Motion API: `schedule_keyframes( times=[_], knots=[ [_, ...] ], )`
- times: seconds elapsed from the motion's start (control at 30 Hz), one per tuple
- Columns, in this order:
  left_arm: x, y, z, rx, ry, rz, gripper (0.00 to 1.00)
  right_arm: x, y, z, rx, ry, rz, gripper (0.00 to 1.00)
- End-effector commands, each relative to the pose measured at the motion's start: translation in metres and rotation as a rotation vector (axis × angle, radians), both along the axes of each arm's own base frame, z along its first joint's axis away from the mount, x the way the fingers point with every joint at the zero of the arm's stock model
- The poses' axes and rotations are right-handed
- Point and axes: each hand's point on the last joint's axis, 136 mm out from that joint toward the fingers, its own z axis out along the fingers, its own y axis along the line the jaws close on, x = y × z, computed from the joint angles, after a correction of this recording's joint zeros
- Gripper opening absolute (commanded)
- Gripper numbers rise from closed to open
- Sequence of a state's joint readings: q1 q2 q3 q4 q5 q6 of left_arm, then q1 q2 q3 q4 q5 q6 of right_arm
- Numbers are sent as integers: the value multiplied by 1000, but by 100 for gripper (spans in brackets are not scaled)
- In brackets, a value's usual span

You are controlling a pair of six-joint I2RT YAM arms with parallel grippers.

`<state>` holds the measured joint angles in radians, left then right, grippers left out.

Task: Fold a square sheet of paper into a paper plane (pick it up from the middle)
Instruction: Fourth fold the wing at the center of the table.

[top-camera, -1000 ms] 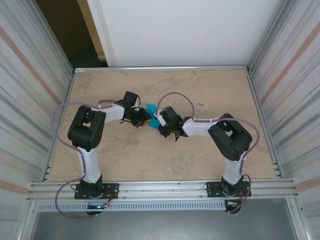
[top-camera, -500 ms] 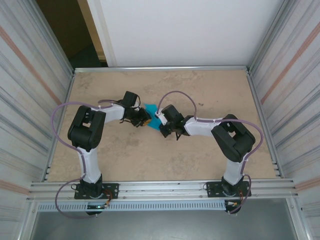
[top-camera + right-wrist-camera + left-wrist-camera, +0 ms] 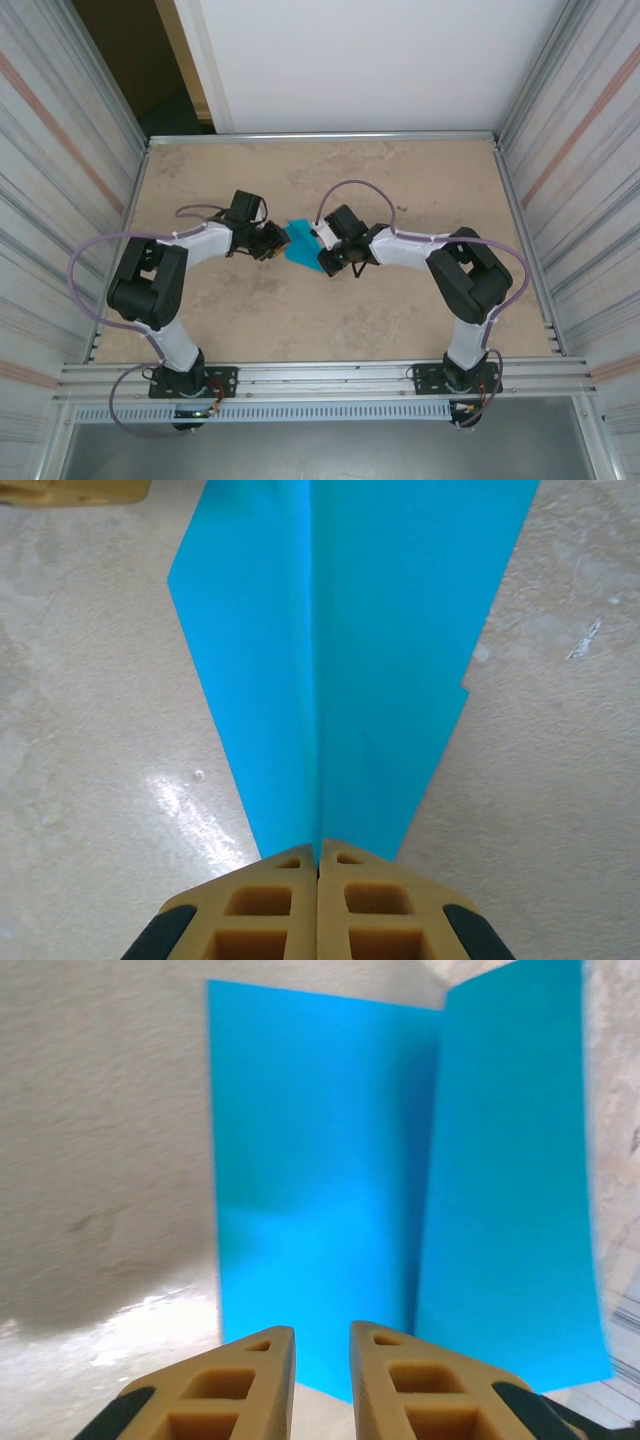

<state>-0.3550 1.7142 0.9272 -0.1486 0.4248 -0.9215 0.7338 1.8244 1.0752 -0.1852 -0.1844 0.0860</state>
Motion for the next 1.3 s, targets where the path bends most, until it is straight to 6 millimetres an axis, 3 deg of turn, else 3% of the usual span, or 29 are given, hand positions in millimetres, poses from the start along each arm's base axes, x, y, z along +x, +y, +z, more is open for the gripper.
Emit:
schedule_keyframes(
  times=[0.0,0.23,0.8,1.27],
  knots=[
    [-5,4,2,-2,-21,14,21,-11,6,3,0,70,3,7],
    [-16,1,-2,-15,-22,-3,20,-19,6,-6,-58,102,1,7],
    [-17,0,1,-17,-51,-8,18,-29,3,-18,-70,230,-23,7],
    [-17,-34,7,-84,-99,-118,18,-34,-6,-13,116,408,-85,7]
  ],
)
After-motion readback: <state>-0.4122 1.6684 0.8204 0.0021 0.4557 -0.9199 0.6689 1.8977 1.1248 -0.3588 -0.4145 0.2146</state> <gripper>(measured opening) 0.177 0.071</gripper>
